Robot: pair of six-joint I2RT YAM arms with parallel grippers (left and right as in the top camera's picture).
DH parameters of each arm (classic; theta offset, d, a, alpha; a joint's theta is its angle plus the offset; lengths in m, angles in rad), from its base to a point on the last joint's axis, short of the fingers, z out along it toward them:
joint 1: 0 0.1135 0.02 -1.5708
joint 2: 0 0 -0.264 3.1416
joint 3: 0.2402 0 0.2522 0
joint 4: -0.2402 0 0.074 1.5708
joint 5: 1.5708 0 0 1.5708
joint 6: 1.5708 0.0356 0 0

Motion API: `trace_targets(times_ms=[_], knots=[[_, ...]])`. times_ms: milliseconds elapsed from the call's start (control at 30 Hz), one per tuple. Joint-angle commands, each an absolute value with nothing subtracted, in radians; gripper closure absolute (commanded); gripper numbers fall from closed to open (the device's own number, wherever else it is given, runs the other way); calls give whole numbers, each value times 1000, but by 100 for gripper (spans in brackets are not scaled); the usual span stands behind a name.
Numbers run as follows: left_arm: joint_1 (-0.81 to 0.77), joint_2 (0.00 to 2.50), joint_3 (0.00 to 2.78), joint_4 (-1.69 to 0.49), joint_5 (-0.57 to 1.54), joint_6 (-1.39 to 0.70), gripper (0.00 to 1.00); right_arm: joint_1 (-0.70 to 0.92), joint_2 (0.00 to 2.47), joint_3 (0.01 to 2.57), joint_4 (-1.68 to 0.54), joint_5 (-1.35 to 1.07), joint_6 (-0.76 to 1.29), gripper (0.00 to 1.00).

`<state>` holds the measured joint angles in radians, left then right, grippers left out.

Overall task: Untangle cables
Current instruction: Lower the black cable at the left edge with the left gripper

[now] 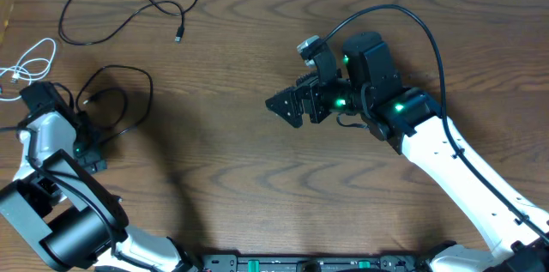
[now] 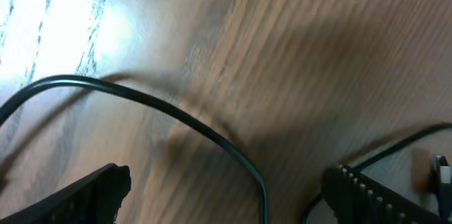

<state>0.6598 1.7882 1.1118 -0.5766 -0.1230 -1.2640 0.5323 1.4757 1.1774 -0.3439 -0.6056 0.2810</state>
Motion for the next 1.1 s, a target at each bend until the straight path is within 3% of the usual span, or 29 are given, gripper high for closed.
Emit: trace_targets(times_ms=[0,167,200,267,300,400,500,633,733,1067], knots=[[660,1815,1097,-575,-150,-1265,9,532,1459,1182,-331,-604,273,1],[662,1873,1097,-538,-152,-1247,11,532,1459,1182,-335,-604,273,1],[666,1888,1097,-492,-152,-1195,22,532,1459,1182,-342,-604,273,1],[669,1891,1097,-441,-157,-1113,28,532,1459,1182,-352,-604,273,1],[669,1891,1097,-418,-168,-1083,36,532,1459,1182,-356,-604,273,1],[669,1891,1097,-409,-177,-1062,61,532,1459,1182,-354,-604,273,1],[669,1891,1097,-404,-177,-1045,78,532,1459,1182,-352,-604,273,1],[669,1891,1097,-356,-177,-947,80,532,1459,1182,-355,-604,273,1],[669,1891,1097,-320,-176,-871,92,532,1459,1182,-356,-604,273,1],[620,1891,1097,-177,-86,-624,92,532,1459,1182,-356,-604,273,1]])
